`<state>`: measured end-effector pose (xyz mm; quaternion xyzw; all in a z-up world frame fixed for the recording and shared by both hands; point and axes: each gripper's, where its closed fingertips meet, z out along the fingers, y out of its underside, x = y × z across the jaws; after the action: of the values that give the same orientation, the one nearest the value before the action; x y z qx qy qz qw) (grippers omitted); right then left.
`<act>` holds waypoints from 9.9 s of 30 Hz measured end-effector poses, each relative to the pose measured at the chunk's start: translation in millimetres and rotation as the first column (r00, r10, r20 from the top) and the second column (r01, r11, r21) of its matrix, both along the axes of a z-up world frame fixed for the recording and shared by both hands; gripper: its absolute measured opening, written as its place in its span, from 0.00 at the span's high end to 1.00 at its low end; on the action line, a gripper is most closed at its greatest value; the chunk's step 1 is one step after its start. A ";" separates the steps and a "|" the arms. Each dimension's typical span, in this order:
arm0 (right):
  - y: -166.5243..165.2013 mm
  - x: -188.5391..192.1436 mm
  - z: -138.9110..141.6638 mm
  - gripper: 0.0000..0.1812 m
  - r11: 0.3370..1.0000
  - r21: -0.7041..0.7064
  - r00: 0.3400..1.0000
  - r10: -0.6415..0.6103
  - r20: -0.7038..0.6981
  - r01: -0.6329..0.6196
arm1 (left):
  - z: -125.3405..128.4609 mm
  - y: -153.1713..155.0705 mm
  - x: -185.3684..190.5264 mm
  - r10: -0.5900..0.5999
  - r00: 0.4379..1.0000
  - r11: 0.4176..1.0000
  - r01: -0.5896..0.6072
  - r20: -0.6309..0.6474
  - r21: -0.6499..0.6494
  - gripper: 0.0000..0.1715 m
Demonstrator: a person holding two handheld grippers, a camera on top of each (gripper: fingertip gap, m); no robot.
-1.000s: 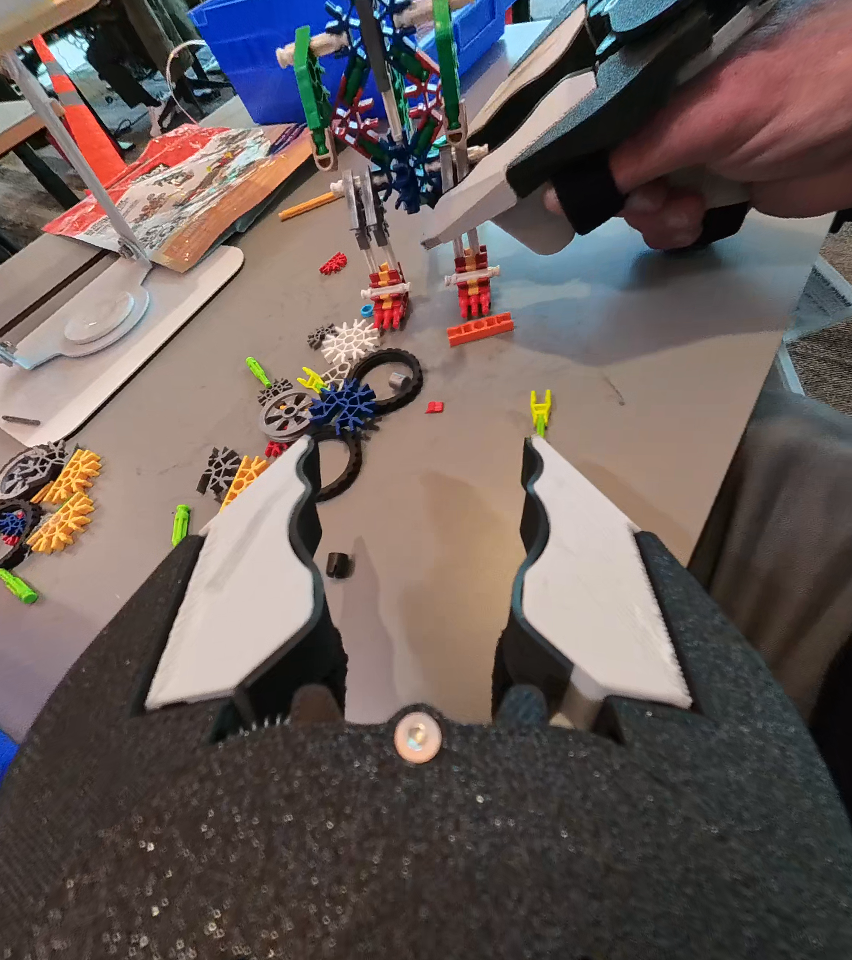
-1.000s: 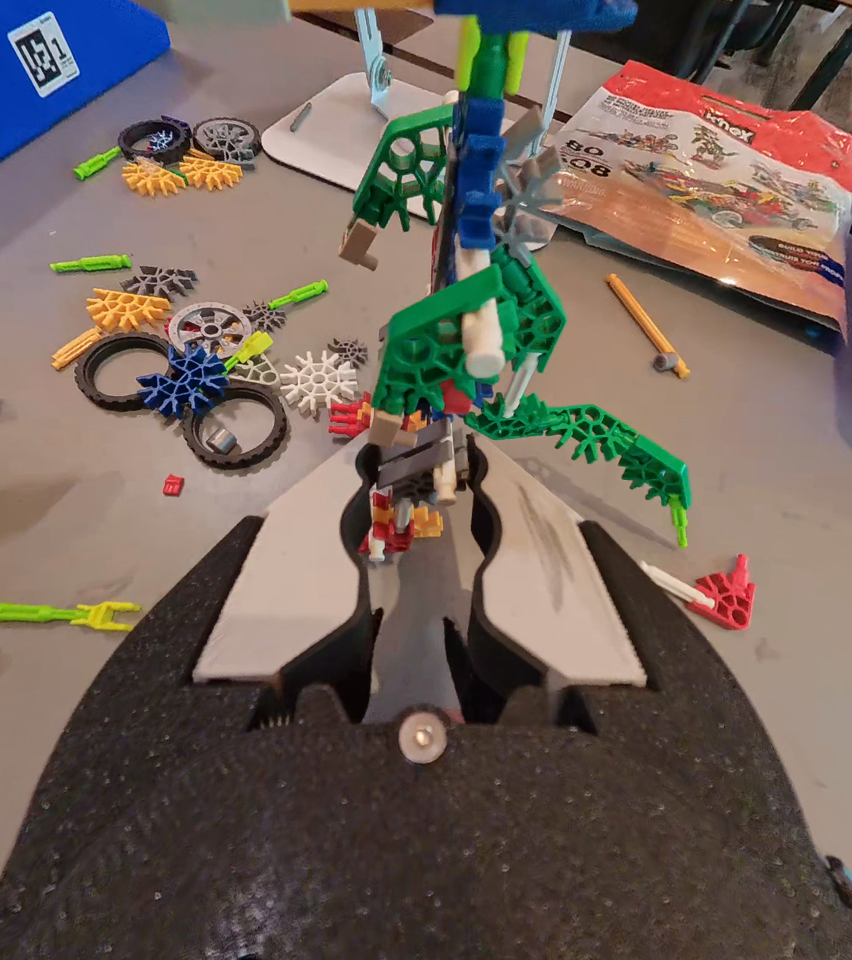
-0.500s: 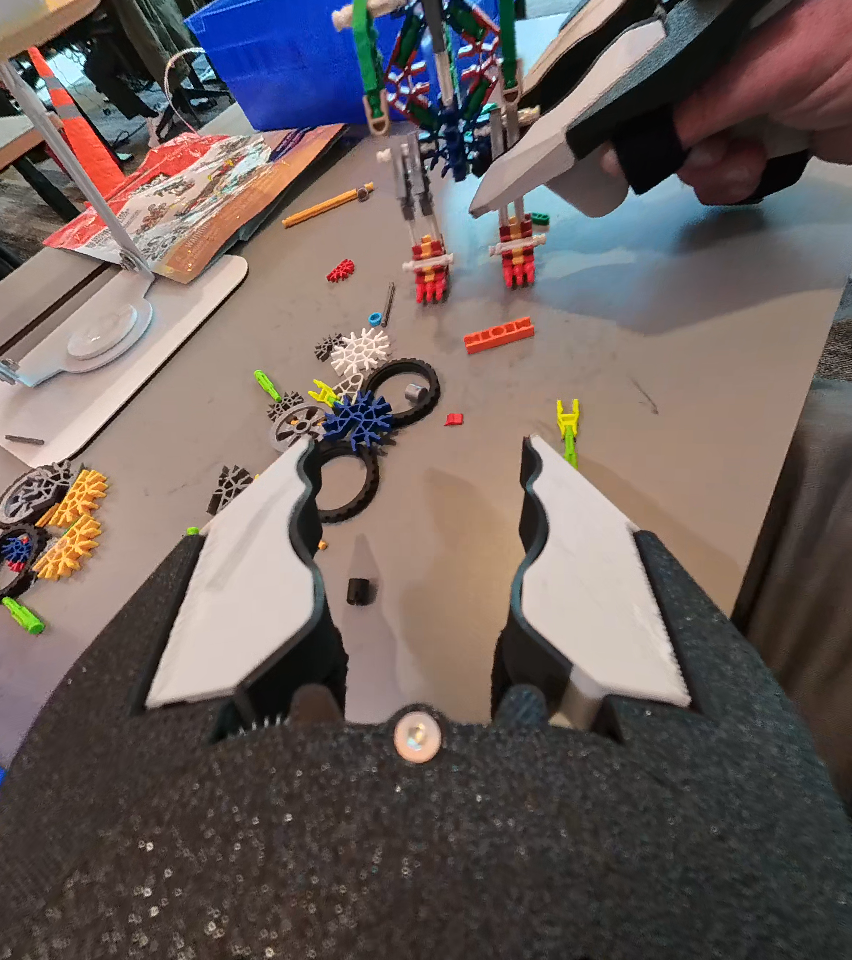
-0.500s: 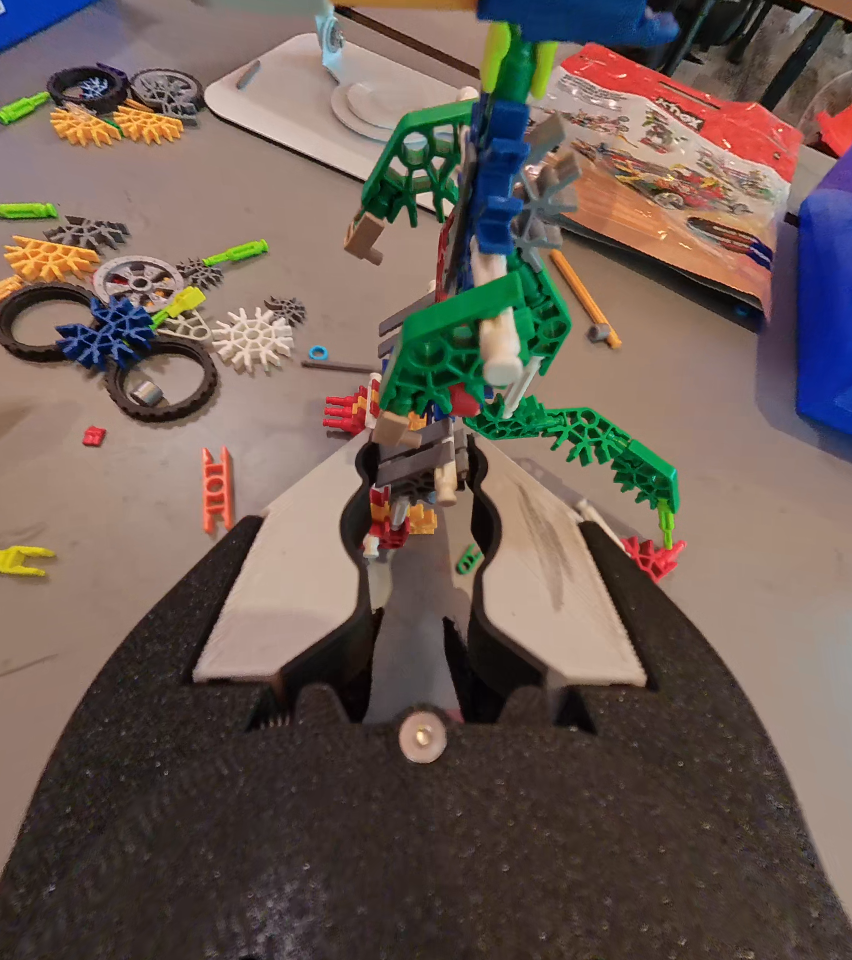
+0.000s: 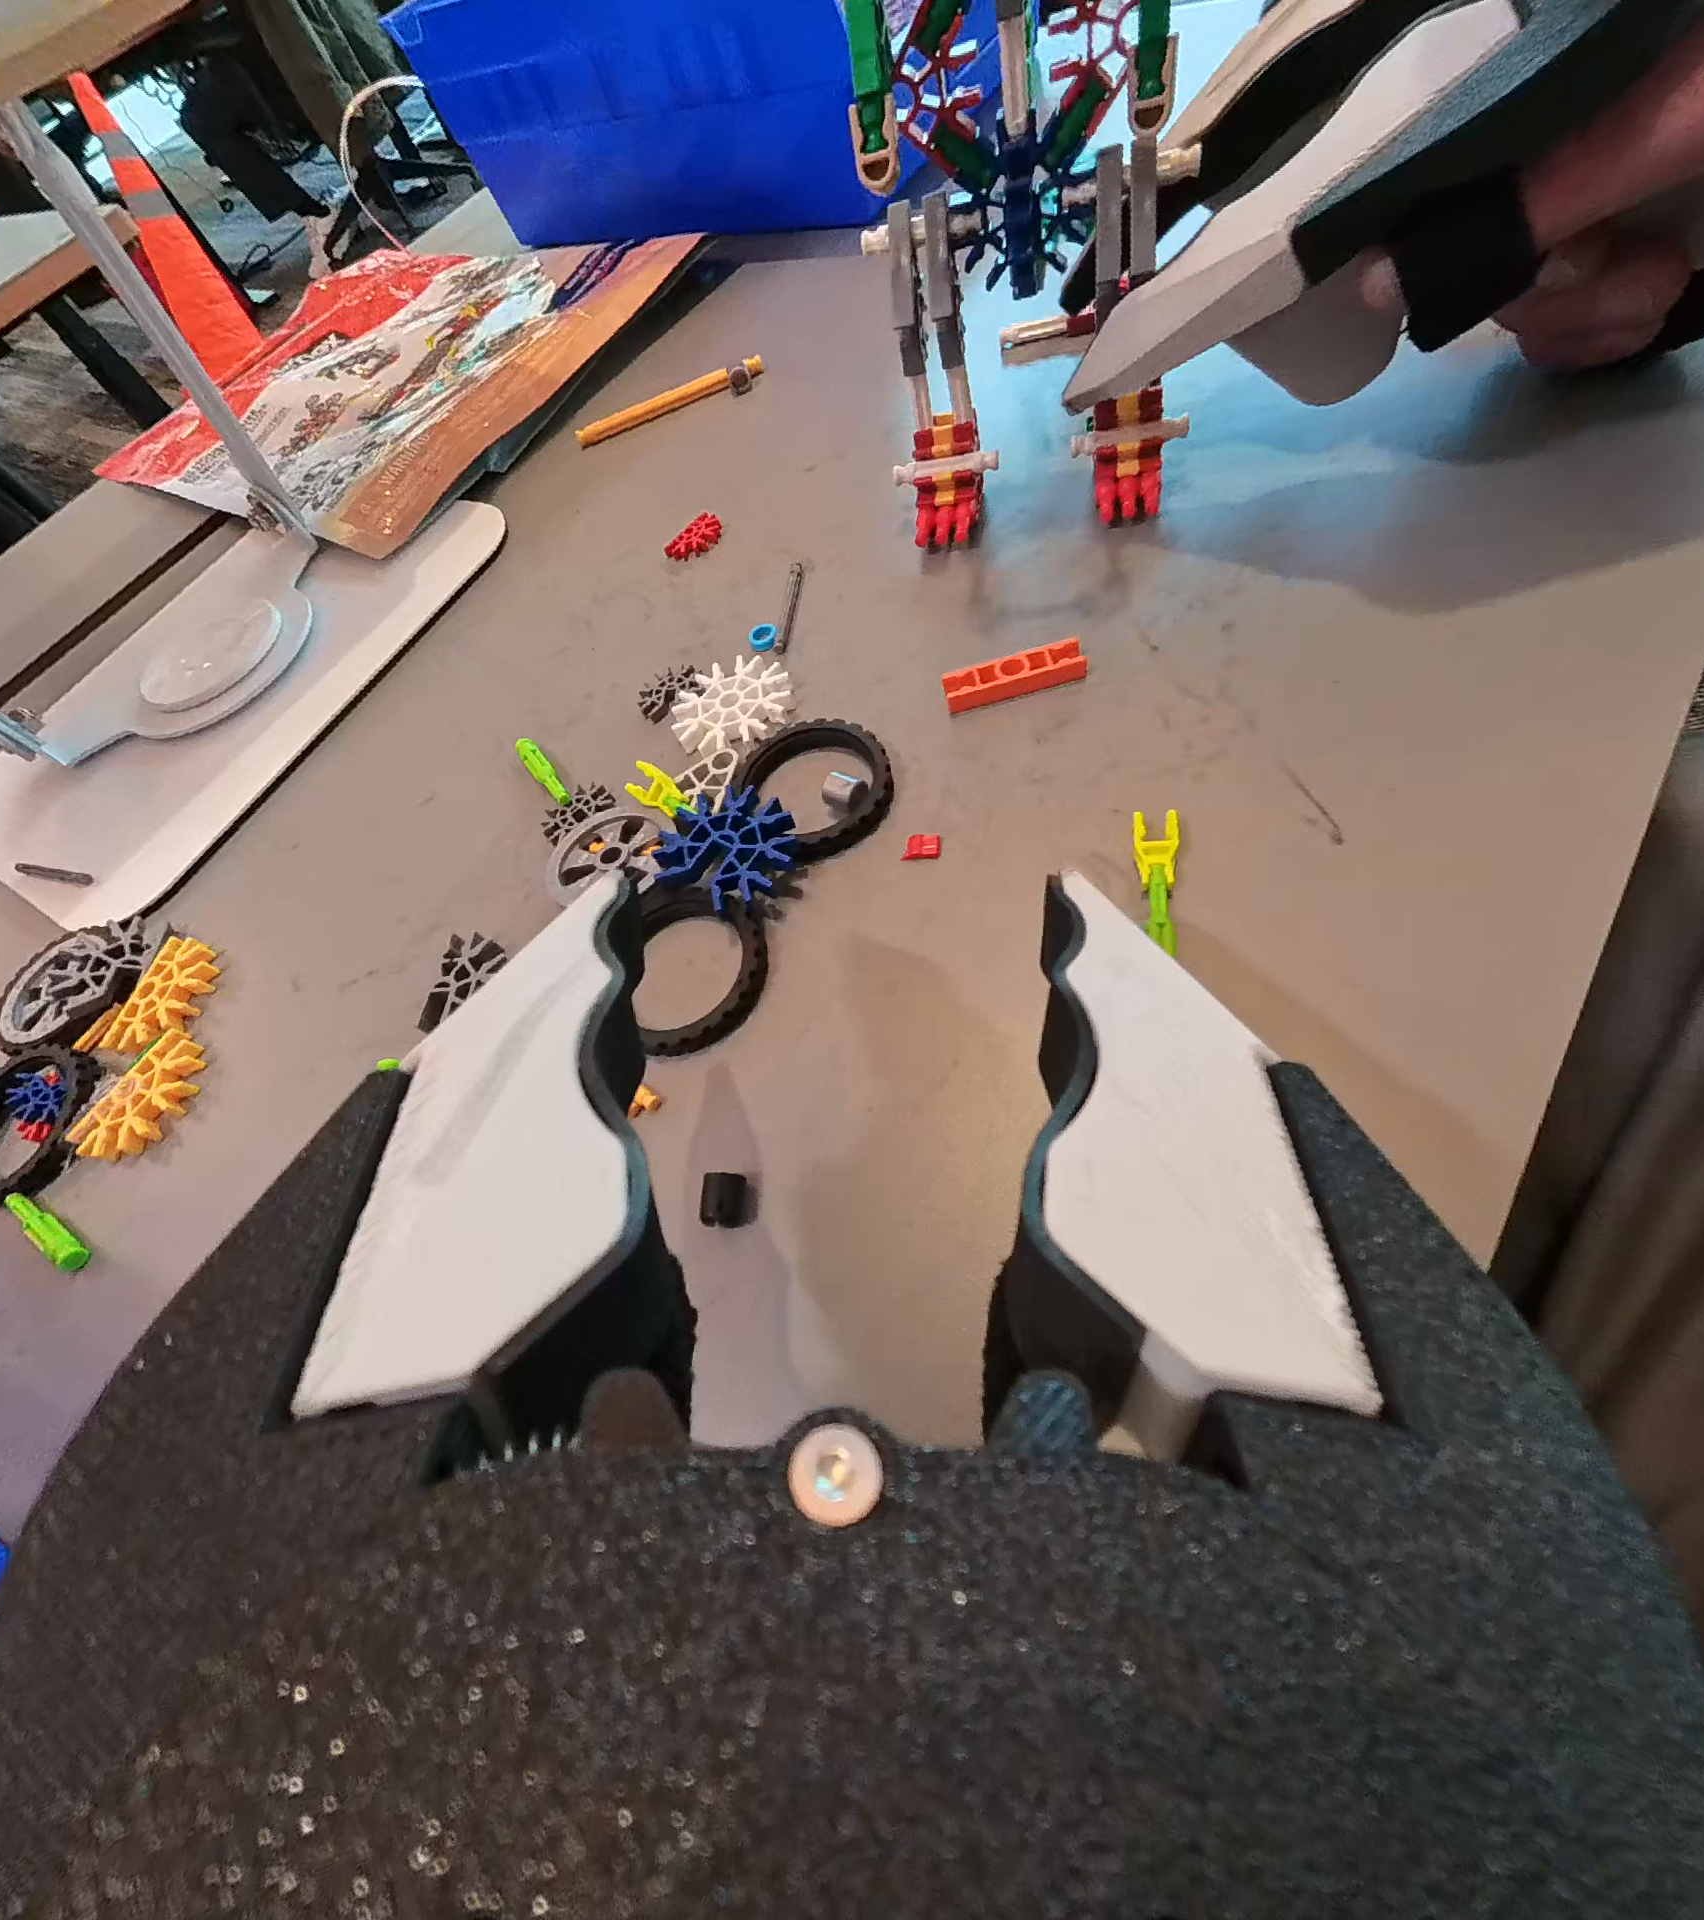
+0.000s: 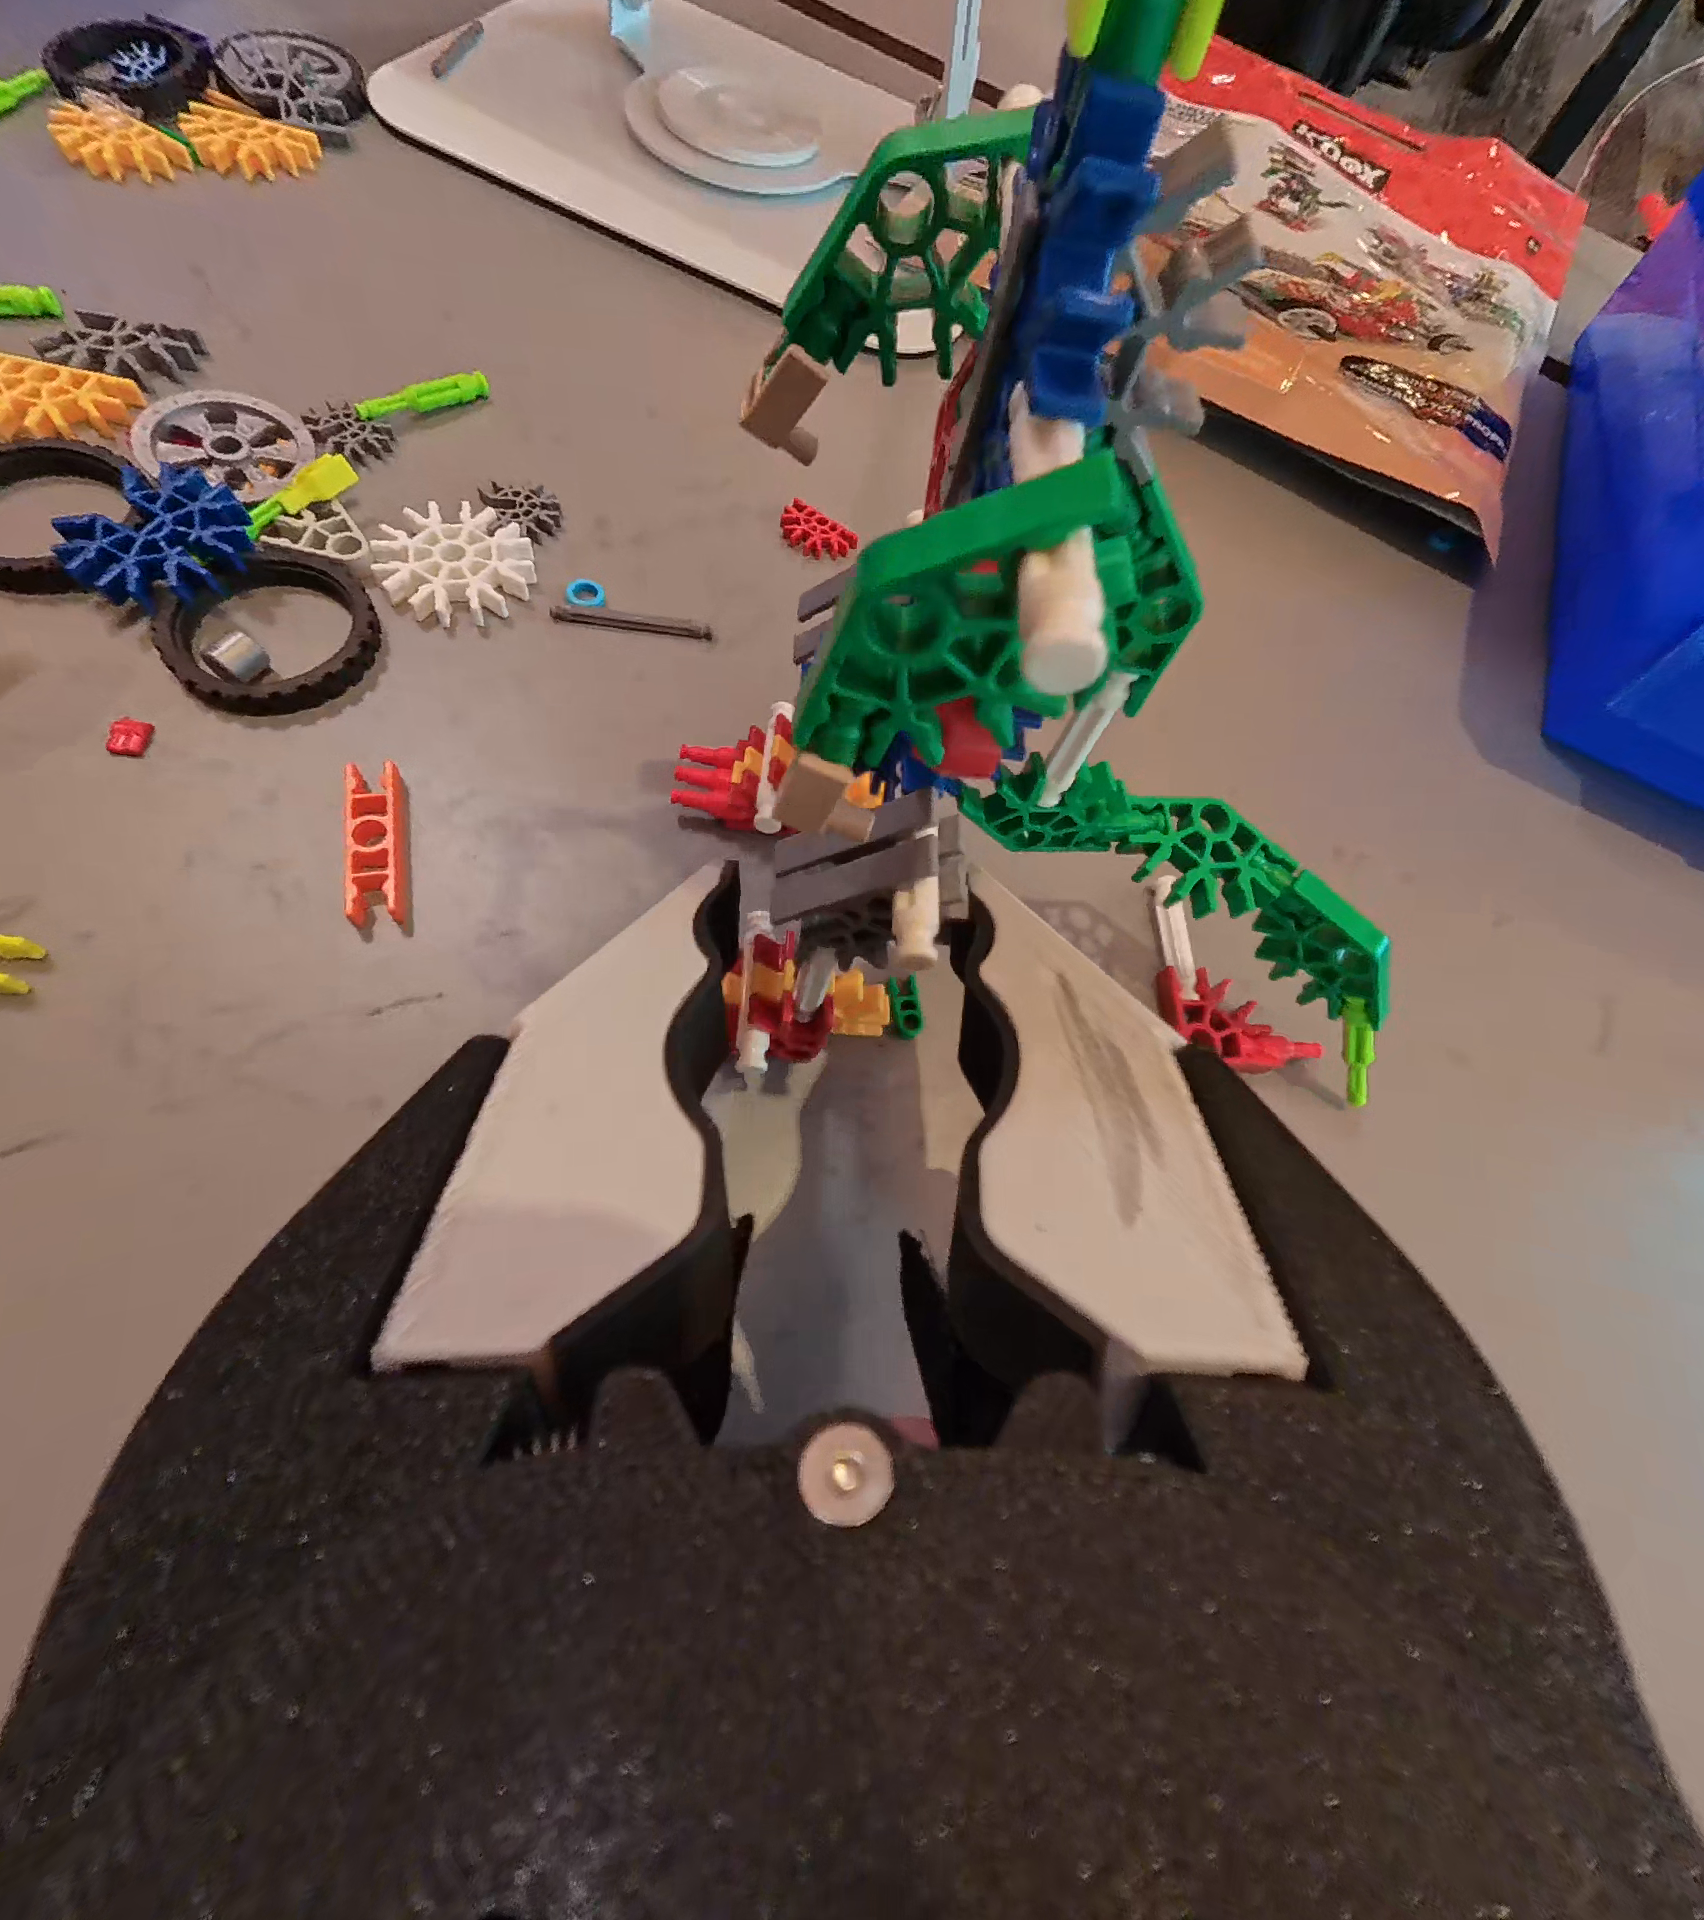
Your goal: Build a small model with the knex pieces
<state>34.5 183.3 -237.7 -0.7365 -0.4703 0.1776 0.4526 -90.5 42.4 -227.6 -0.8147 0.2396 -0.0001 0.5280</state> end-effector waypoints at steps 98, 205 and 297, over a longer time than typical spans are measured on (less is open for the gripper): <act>-130.6 -2.9 119.4 0.84 0.665 0.699 0.956 0.280 0.091 -0.262 | 94.4 7.1 108.9 -0.380 0.543 0.899 0.406 0.749 0.162 0.96; -107.9 7.0 179.3 0.98 0.874 0.218 0.803 0.486 -0.345 -0.435 | 168.0 25.8 125.6 -0.656 0.715 0.752 0.648 0.243 0.123 0.92; 6.8 11.6 177.9 0.98 0.994 0.101 0.826 0.083 -0.558 -0.031 | 162.5 149.5 109.8 -0.795 0.523 0.593 0.778 0.308 0.208 0.88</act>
<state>46.1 190.1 -59.8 -0.6169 -0.3456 0.3786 0.5972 19.3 191.9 -65.1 -0.5910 0.4770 -0.3862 0.5235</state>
